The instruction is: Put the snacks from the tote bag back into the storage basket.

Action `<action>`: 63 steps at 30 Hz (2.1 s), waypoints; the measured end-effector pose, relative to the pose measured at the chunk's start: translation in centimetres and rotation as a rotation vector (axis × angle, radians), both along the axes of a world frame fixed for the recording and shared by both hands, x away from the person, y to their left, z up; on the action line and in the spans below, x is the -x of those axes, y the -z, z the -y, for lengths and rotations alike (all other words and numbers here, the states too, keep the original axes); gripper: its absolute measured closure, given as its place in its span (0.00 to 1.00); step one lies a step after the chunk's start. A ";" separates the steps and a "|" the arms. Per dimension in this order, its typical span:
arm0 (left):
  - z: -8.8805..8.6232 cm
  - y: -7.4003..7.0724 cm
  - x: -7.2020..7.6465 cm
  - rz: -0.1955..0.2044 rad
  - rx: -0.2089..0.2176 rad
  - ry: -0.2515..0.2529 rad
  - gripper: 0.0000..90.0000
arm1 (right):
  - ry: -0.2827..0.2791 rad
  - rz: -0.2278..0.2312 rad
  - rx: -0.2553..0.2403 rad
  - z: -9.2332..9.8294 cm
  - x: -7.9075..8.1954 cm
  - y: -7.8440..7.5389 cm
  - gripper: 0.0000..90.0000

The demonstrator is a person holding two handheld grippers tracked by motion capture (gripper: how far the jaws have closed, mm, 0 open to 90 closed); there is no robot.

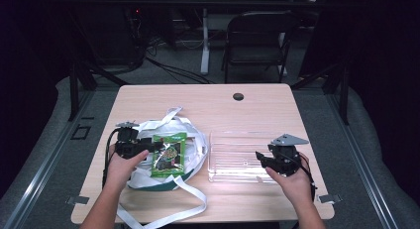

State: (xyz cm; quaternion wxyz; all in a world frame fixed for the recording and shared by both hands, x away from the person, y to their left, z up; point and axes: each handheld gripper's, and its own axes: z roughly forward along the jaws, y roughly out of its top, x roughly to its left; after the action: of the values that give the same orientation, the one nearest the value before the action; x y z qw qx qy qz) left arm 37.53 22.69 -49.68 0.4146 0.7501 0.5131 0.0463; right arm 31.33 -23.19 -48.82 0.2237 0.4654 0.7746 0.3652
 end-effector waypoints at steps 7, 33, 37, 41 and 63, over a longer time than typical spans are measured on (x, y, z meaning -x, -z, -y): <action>0.0 0.0 -0.1 -0.020 0.014 0.001 0.42 | -0.004 0.003 -0.001 -0.2 0.1 0.0 0.51; 0.3 1.3 -0.8 -0.125 -0.007 -0.008 0.40 | -0.003 -0.010 0.000 -0.2 0.3 0.2 0.51; 0.3 1.8 -1.0 -0.150 -0.003 -0.012 0.40 | -0.005 -0.010 -0.003 -0.2 0.3 0.3 0.51; 0.4 2.2 -1.2 -0.161 -0.004 -0.009 0.40 | -0.006 -0.012 0.002 -0.2 0.3 0.3 0.51; 0.9 3.8 -2.3 -0.237 0.037 0.021 0.41 | -0.001 -0.012 0.007 -0.3 0.6 0.5 0.51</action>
State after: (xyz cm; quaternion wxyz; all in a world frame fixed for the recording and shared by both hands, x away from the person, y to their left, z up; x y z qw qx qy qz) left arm 39.79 21.83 -53.52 0.3652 0.7478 0.5515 -0.0562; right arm 30.68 -22.90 -49.31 0.2207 0.4663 0.7775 0.3597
